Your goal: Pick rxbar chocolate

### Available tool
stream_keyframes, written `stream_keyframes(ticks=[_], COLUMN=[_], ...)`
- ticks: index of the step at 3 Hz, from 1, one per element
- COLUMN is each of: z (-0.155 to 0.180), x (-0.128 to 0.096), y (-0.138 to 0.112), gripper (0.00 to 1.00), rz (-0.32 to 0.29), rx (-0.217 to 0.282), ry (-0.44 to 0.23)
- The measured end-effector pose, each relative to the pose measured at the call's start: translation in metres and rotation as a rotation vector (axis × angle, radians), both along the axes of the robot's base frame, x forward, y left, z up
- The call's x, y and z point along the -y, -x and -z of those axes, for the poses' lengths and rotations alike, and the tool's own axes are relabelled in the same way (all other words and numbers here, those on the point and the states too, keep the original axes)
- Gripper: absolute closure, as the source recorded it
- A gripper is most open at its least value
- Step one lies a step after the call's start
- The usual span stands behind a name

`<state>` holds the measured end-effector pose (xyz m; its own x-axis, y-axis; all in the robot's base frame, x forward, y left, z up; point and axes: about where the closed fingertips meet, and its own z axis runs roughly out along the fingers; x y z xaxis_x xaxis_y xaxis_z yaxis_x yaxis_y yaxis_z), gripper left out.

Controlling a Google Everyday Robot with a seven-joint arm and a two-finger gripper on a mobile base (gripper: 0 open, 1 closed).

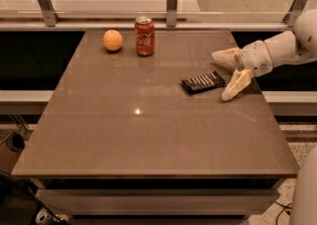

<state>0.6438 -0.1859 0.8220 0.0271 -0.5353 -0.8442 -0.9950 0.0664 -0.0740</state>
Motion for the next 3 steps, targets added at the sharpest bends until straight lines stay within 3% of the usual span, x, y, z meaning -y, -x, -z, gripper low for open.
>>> stream_keyframes(ticks=[1, 3], z=[0.01, 0.0157], x=[-0.0003, -0.0012], y=[-0.0063, -0.0111], gripper=[0.0, 0.41], rz=[-0.004, -0.009], rx=[-0.029, -0.056], ry=[-0.011, -0.024])
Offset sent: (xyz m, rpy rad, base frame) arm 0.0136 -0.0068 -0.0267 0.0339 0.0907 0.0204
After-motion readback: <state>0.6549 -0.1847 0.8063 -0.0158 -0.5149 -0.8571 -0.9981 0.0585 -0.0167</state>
